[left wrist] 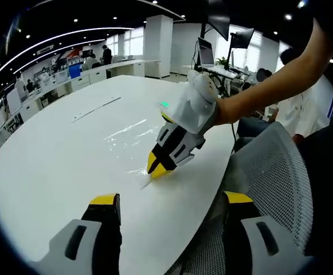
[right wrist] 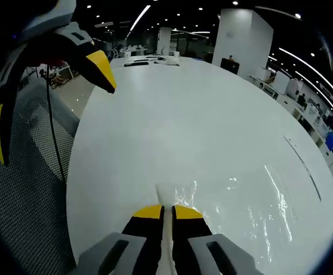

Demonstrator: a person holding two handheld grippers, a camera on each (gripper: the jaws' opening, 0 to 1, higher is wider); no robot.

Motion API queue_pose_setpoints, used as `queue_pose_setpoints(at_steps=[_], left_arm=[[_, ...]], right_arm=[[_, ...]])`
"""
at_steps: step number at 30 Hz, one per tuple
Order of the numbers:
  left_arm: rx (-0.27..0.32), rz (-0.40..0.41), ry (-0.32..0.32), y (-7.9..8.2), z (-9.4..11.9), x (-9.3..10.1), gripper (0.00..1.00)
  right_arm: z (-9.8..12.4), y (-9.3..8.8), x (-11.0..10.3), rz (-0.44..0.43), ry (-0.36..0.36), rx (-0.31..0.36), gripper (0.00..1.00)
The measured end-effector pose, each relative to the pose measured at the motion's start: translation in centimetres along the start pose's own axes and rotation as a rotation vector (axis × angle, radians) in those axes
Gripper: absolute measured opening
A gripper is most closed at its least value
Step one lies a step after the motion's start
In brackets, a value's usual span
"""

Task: Open the resealable bag by pulling the two sides of the seal apart until the entire bag opening is separated and visibly accessible.

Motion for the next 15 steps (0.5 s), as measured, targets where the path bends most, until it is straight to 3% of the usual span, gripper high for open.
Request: queue_pose_setpoints(at_steps=[4, 15], left_arm=[[0.04, -0.012, -0.01, 0.7, 0.2, 0.5, 0.63], [-0.005, -0.095, 0.023, 0.6, 0.0, 0.7, 0.58]], right_arm=[[0.6, 0.1, -0.9, 0.008, 0.015, 0.002, 0.01], [2.4, 0.2, -3.4, 0.085, 0.03, -0.004, 0.01]])
Point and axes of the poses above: the point that each gripper's makers call its tool centre point, and the gripper's own axes: z roughly backward along the fingers, x roughly to its right, y roughly out of its top, the point moved 6 cm from there along z, roughly backward along the fingers, and after that the axes turned 4 degrees about -x, right-handed, at the moved point
